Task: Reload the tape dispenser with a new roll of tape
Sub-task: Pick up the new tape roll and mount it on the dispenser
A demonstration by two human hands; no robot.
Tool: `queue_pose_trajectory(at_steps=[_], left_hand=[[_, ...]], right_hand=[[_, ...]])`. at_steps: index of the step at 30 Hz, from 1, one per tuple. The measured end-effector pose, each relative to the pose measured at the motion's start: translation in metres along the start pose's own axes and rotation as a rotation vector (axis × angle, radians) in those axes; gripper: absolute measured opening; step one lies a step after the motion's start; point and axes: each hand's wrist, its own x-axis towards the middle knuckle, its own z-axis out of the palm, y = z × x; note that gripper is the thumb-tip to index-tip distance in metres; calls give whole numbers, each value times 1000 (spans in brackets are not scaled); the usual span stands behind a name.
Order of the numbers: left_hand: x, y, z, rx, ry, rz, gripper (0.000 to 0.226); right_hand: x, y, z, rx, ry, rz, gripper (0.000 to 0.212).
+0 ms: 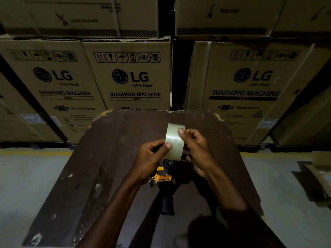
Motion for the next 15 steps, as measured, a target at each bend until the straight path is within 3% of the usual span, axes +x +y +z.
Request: queue_pose_trajectory(at_steps=[9, 15], left_hand=[[3, 10, 14, -99, 136, -146, 19], [6, 19, 14, -121, 88, -214, 27]], right_hand=[[-2, -2, 3, 19, -16, -100, 46], [1, -1, -1, 32, -85, -137, 84]])
